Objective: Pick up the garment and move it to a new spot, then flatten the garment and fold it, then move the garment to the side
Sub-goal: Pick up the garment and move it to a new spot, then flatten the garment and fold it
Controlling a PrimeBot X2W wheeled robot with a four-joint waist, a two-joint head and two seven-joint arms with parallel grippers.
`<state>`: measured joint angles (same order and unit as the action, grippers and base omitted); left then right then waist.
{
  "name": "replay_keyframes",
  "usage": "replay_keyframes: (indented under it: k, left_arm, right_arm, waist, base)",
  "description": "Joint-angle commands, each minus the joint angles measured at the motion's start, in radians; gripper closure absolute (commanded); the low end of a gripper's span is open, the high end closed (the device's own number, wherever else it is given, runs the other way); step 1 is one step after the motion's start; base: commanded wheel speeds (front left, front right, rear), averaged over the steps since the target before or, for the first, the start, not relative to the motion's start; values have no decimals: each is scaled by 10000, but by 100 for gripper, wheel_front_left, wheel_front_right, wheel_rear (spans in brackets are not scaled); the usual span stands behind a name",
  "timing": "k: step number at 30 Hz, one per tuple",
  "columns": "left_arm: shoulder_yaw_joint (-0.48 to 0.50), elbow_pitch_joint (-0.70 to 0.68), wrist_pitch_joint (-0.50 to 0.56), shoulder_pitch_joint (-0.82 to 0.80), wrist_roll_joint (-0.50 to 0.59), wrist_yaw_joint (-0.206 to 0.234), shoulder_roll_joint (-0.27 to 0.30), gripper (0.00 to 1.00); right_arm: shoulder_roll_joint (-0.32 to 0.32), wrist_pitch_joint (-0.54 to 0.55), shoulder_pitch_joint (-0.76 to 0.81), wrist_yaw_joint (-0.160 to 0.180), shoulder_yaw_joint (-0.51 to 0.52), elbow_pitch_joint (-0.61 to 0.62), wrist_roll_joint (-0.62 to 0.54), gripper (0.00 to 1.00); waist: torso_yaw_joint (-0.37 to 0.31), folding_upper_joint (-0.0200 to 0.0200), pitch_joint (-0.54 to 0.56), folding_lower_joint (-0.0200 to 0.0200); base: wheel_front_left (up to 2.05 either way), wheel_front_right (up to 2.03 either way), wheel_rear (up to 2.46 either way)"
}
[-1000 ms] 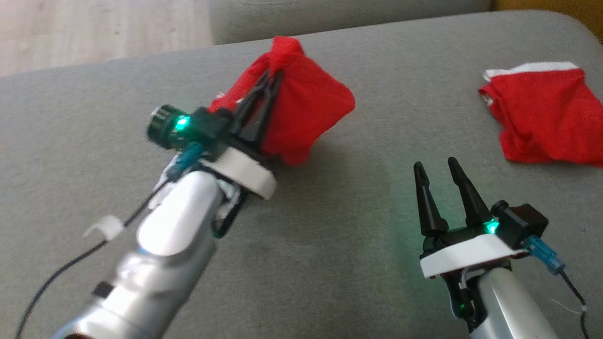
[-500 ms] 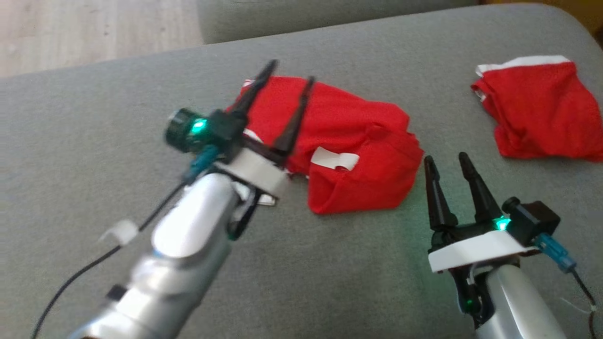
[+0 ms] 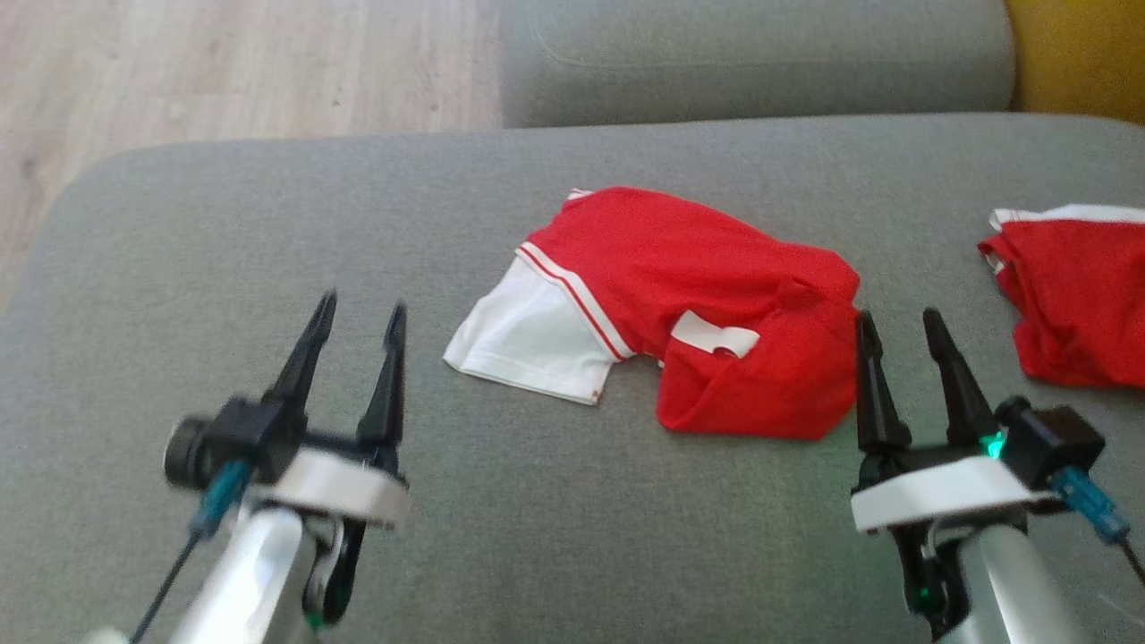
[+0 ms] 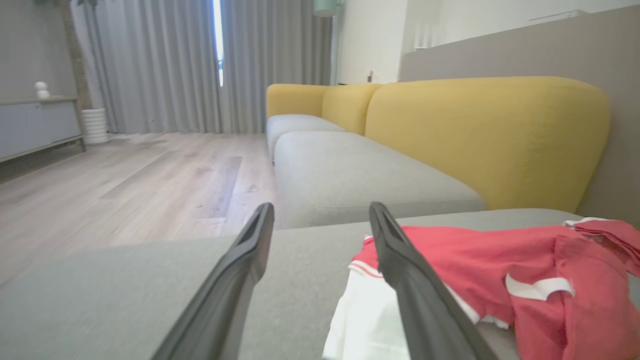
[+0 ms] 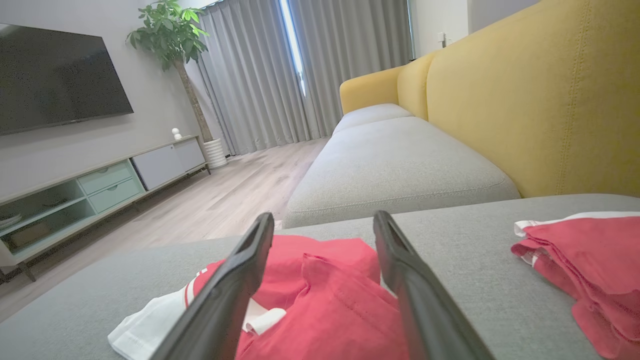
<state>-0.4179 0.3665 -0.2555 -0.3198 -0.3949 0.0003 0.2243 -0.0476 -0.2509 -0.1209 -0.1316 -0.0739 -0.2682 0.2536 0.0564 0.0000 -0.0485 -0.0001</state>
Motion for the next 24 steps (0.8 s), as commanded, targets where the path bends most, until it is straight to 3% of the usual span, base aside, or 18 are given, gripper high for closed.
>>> replay_keyframes:
  k: [1,10,20,24]
  left_arm:
    - [534,-427,-61,-98,101,53,186,0]
    - [1551,-1207,-62,1735,494,-123,-698,0]
    - [2109,-1262,-62,1641,1145,-617,-1216,0]
    - [2175,-1157,-62,1504,1327,-821,-1396,0]
  right_arm:
    - [-26,-109,-67,9,-214,330,-60,0]
    - [-26,-109,391,9,-557,187,86,0]
    - [-26,-109,169,9,-491,178,-36,0]
    - [-26,-106,-233,9,-1245,98,-541,0]
  waist:
    - [199,0,203,1]
    - [241,0,286,1]
    - [237,0,75,1]
    - [401,0,-185,1]
  base:
    - [0,0,0]
    - [0,0,0]
    - [0,0,0]
    - [0,0,0]
